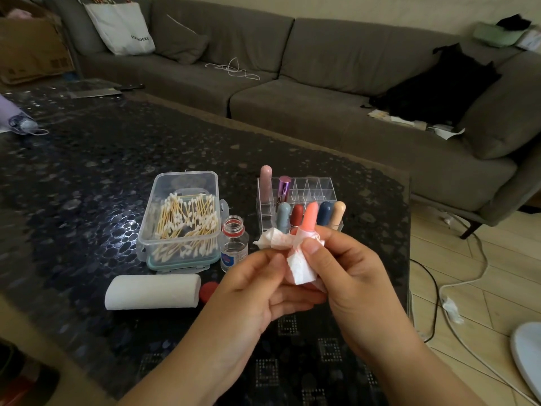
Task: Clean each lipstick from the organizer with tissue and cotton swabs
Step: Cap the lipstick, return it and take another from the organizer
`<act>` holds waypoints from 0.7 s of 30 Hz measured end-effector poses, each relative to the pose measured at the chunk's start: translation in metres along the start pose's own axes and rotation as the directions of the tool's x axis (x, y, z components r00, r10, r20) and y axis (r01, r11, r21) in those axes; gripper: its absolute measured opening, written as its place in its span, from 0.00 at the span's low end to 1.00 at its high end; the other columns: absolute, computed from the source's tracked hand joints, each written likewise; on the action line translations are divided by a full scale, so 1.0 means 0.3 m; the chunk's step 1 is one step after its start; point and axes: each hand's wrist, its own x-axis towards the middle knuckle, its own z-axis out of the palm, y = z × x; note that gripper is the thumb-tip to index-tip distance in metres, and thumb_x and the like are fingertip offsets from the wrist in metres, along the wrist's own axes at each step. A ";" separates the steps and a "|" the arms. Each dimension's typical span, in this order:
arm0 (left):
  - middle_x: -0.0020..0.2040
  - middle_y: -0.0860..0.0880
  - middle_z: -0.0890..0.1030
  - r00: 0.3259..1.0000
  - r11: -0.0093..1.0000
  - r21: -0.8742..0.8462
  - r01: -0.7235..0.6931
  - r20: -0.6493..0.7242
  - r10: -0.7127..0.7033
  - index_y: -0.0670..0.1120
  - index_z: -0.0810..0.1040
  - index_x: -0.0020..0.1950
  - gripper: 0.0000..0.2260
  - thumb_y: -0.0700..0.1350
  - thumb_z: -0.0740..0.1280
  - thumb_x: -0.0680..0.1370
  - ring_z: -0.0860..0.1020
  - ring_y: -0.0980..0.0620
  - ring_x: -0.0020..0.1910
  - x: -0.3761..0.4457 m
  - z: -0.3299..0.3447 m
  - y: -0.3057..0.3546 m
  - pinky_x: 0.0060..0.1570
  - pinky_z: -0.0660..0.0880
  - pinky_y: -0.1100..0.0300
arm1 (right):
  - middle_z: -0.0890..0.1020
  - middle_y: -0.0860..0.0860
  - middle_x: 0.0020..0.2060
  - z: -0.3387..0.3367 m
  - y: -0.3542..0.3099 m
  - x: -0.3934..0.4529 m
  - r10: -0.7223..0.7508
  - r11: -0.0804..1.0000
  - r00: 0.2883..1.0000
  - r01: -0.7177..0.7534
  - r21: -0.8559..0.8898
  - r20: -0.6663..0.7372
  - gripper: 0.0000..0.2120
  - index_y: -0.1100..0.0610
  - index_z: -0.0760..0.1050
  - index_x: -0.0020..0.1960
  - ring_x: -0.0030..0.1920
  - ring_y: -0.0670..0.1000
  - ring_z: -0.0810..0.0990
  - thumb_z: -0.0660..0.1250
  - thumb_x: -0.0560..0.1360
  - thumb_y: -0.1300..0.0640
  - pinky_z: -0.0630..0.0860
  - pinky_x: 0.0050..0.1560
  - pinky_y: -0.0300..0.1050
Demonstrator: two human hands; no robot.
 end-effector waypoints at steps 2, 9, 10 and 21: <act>0.45 0.38 0.84 0.999 1.000 -0.004 -0.027 -0.019 0.027 0.42 0.82 0.48 0.12 0.46 0.65 0.71 0.83 0.44 0.41 0.000 0.006 -0.004 0.42 0.80 0.57 | 0.85 0.55 0.45 0.001 0.001 0.000 0.006 1.000 1.000 -0.006 0.014 -0.003 0.10 0.52 0.83 0.49 0.47 0.51 0.83 0.65 0.73 0.53 0.80 0.47 0.42; 0.46 0.42 0.85 0.991 0.994 0.004 -0.107 -0.085 0.107 0.48 0.84 0.39 0.05 0.43 0.72 0.63 0.83 0.46 0.48 0.004 0.005 0.011 0.48 0.80 0.56 | 0.85 0.51 0.46 0.007 -0.018 -0.004 -0.032 0.999 0.999 0.032 0.015 0.024 0.10 0.52 0.83 0.50 0.49 0.50 0.84 0.65 0.73 0.55 0.79 0.47 0.38; 0.45 0.42 0.85 0.989 0.994 0.010 -0.112 -0.101 0.112 0.48 0.83 0.38 0.06 0.43 0.73 0.62 0.83 0.46 0.48 0.005 0.004 0.012 0.50 0.79 0.54 | 0.85 0.51 0.46 0.009 -0.018 -0.005 -0.041 0.999 0.999 0.041 0.010 0.028 0.10 0.53 0.83 0.50 0.49 0.49 0.84 0.64 0.73 0.56 0.79 0.47 0.37; 0.52 0.39 0.83 1.000 0.998 -0.064 -0.006 0.006 0.006 0.42 0.83 0.50 0.11 0.46 0.64 0.76 0.82 0.43 0.53 0.002 -0.003 0.011 0.50 0.79 0.56 | 0.85 0.53 0.45 -0.012 -0.017 -0.007 -0.039 0.999 0.999 0.039 0.006 0.005 0.10 0.50 0.83 0.50 0.47 0.50 0.84 0.65 0.72 0.54 0.79 0.45 0.38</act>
